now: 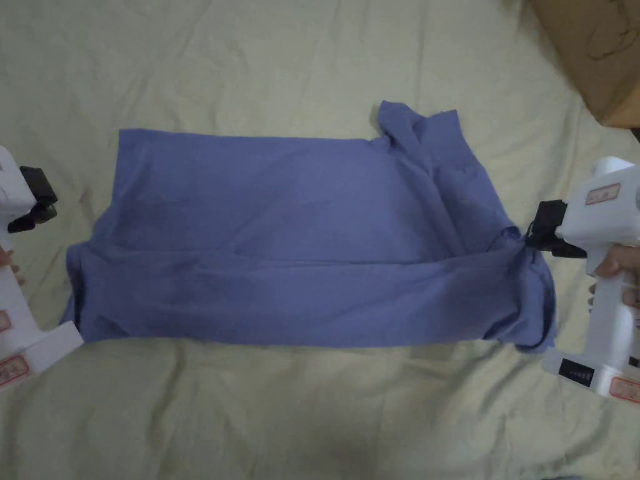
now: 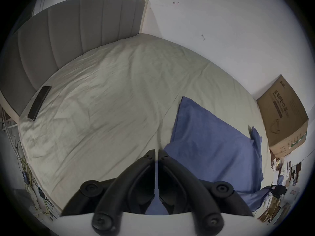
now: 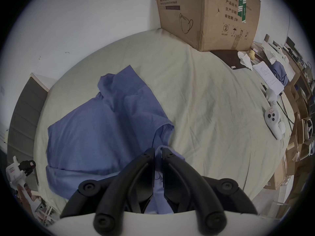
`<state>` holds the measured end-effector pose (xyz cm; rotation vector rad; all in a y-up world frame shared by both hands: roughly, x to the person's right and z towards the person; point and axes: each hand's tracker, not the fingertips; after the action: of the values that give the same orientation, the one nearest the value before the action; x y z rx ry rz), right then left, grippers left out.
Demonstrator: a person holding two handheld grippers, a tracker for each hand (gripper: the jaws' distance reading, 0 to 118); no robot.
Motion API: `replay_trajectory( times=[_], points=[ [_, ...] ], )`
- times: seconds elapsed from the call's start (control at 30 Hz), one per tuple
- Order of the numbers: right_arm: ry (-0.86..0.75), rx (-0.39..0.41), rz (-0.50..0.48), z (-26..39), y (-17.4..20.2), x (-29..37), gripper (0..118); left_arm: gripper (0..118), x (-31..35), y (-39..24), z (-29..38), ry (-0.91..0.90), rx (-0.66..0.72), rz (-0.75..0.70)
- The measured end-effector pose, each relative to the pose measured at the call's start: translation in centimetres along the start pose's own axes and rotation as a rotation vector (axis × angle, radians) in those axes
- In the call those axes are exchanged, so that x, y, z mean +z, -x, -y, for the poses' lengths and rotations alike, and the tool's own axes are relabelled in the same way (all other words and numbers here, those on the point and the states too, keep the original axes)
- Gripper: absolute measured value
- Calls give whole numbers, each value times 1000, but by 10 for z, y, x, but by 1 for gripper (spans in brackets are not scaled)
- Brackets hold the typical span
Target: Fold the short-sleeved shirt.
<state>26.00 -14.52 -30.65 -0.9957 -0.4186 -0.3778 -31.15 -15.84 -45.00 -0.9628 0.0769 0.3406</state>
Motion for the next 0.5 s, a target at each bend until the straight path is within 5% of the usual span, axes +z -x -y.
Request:
replay_trajectory(
  times=[0.13, 0.2, 0.23, 0.27, 0.3, 0.37, 0.5],
  points=[
    [8, 13, 24, -10, -1, -21, 9, 4, -26, -8, -2, 25, -52, -27],
    [9, 9, 40, -15, -4, -28, 18, 35, -27, -15, 5, 37, -103, -28],
    [22, 3, 44, -16, -6, -28, 40, 61, -28, -17, 8, 44, -115, -30],
    [41, 3, 31, -17, -8, -28, 92, 91, -27, -17, 12, 44, -125, -27],
    [60, 10, 18, -15, -9, -27, 116, 98, -24, -17, 15, 34, -137, -23],
    [-42, 32, 10, -6, -7, -7, 106, 98, -15, -14, 20, -8, -165, -10],
    [-109, 89, -19, 20, -1, 36, 111, 98, 33, -12, 36, -102, -198, 48]
  ],
)
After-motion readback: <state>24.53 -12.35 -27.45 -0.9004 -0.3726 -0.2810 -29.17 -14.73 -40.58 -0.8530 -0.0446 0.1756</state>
